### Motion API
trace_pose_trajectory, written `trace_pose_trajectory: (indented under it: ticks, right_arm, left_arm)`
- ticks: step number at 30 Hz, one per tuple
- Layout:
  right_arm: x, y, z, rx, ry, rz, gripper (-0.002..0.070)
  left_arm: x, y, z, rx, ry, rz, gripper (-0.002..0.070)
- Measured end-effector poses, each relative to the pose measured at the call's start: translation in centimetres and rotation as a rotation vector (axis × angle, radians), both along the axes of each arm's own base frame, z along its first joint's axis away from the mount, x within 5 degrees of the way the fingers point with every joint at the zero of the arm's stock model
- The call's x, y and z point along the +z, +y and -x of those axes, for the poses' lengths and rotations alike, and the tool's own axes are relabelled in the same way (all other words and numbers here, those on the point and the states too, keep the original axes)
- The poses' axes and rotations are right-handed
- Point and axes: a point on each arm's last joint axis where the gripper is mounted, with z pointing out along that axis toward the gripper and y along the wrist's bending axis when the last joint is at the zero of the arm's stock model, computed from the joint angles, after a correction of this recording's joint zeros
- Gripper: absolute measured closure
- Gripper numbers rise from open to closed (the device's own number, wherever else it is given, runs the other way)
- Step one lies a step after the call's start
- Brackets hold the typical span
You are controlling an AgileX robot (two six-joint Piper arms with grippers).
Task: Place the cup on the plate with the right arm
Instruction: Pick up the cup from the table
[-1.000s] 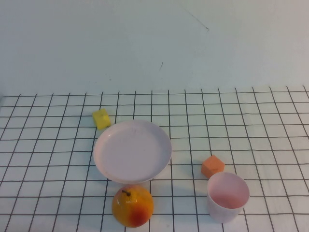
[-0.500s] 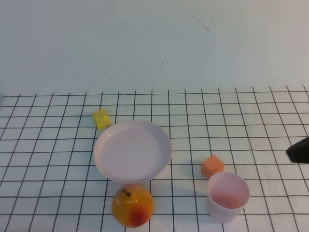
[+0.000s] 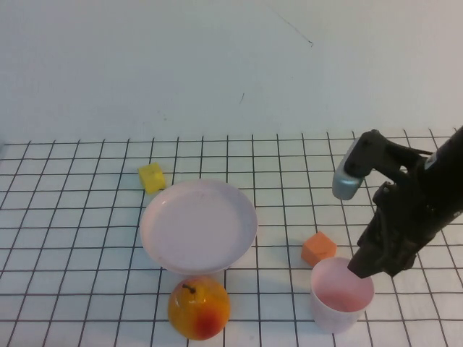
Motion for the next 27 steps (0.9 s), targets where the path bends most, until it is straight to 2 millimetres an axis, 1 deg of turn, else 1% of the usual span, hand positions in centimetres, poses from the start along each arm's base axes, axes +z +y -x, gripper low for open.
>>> trace_pose_trajectory:
  ticks: [2, 3, 4, 6, 9, 11, 14, 17, 19, 20, 22, 23, 25, 27]
  right_arm:
    - [-0.5, 0.1, -0.9, 0.005, 0.008, 0.032, 0.0254]
    - [-0.8, 0.2, -1.4, 0.008, 0.008, 0.05, 0.0216]
    - [-1.1, 0.2, -1.9, 0.014, 0.008, 0.068, 0.0194]
    - [-1.6, 0.3, -2.7, 0.022, 0.007, 0.096, 0.018]
    - [-2.8, 0.6, -3.9, 0.027, 0.026, 0.119, 0.0191]
    - [-3.8, 0.8, -4.4, 0.029, 0.046, 0.129, 0.0216]
    - [-5.5, 1.1, -5.0, 0.032, 0.088, 0.145, 0.0279]
    - [-7.2, 1.3, -5.5, 0.036, 0.137, 0.16, 0.0363]
    - [-7.8, 1.4, -5.7, 0.039, 0.161, 0.163, 0.0437]
    - [-7.9, 1.5, -5.8, 0.04, 0.166, 0.162, 0.0475]
    - [-7.6, 1.7, -6.1, 0.041, 0.176, 0.15, 0.0582]
    - [-7.4, 2.0, -6.2, 0.043, 0.175, 0.141, 0.0609]
    - [-6.3, 2.6, -6.6, 0.058, 0.16, 0.128, 0.0645]
    - [-5.2, 3.8, -6.8, 0.089, 0.131, 0.116, 0.0652]
  left_arm:
    - [0.0, 0.0, 0.0, 0.0, 0.0, 0.0, 0.0678]
    - [0.0, 0.0, 0.0, 0.0, 0.0, 0.0, 0.0677]
    - [0.0, 0.0, 0.0, 0.0, 0.0, 0.0, 0.0677]
    - [0.0, 0.0, 0.0, 0.0, 0.0, 0.0, 0.0678]
    - [0.0, 0.0, 0.0, 0.0, 0.0, 0.0, 0.0678]
    - [0.0, 0.0, 0.0, 0.0, 0.0, 0.0, 0.0678]
    - [0.0, 0.0, 0.0, 0.0, 0.0, 0.0, 0.0678]
    - [0.0, 0.0, 0.0, 0.0, 0.0, 0.0, 0.0678]
    - [0.0, 0.0, 0.0, 0.0, 0.0, 0.0, 0.0678]
    - [0.0, 0.0, 0.0, 0.0, 0.0, 0.0, 0.0678]
    - [0.0, 0.0, 0.0, 0.0, 0.0, 0.0, 0.0678]
    - [0.0, 0.0, 0.0, 0.0, 0.0, 0.0, 0.0678]
    - [0.0, 0.0, 0.0, 0.0, 0.0, 0.0, 0.0678]
    - [0.0, 0.0, 0.0, 0.0, 0.0, 0.0, 0.0678]
